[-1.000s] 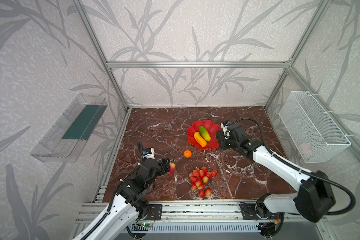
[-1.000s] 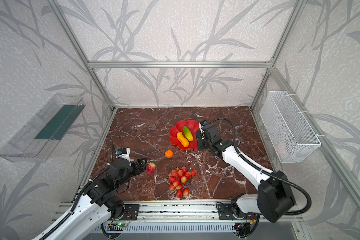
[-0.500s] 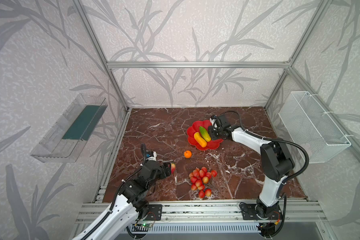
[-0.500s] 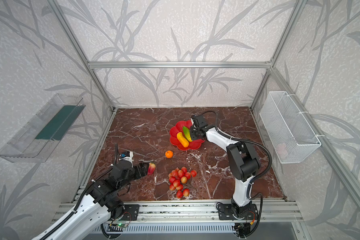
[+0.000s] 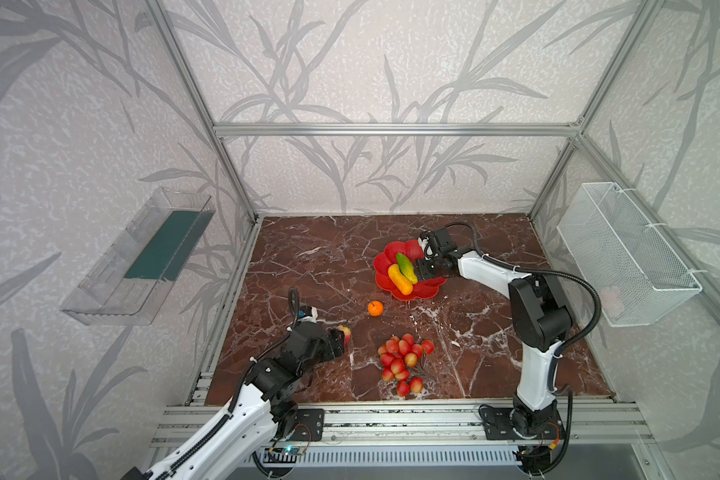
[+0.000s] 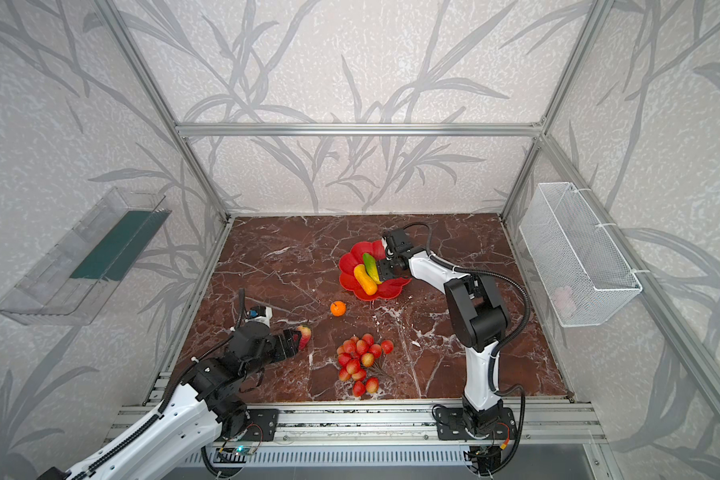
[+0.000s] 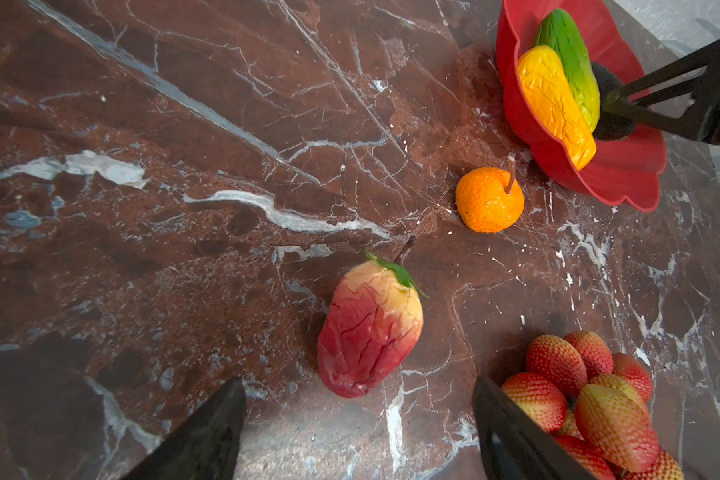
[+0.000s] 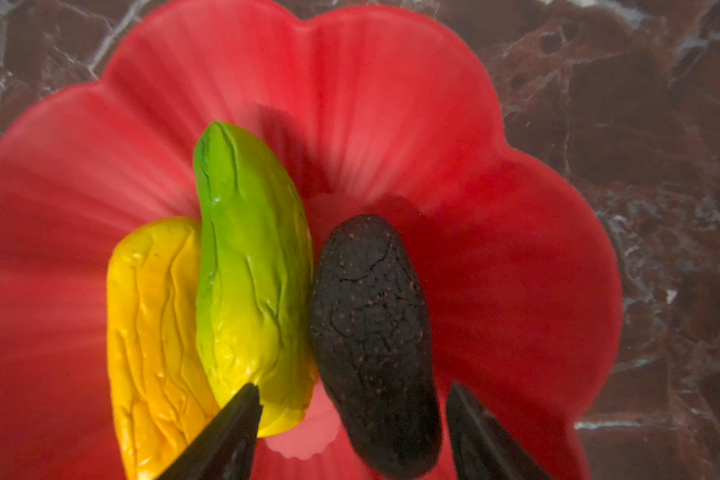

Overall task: Place and organize the fake fruits in the fruit bowl
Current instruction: 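Place the avocado in the bowl while the left gripper reaches for the peach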

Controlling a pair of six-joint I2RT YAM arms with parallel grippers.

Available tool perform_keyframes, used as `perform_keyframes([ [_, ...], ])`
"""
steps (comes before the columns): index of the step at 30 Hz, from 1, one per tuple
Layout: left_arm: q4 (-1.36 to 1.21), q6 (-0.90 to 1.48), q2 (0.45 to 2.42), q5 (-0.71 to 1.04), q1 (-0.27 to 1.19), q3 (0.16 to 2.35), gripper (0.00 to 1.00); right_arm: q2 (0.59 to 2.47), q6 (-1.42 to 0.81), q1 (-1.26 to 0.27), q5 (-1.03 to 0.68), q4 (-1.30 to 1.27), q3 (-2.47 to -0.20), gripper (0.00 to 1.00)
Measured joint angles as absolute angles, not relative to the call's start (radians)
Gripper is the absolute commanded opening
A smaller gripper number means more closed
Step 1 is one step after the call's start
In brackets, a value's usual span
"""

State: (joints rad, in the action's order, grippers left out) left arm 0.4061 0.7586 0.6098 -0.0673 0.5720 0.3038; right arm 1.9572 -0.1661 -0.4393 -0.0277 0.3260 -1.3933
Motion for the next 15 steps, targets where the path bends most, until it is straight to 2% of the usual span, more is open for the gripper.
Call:
perform_keyframes([
  [4, 0.373, 0.752, 0.655, -0.055, 0.572, 0.298, 0.85, 1.808, -0.188, -0.439, -0.035, 0.298, -1.305, 0.85],
  [8, 0.33, 0.746, 0.714, -0.049, 0.572, 0.298, 0.85, 1.556, -0.227, -0.439, -0.063, 0.234, -1.135, 0.92],
  [15, 0.226, 0.732, 0.831, -0.027, 0.572, 0.296, 0.85, 1.264, -0.271, -0.44, -0.101, 0.201, -0.902, 0.95],
])
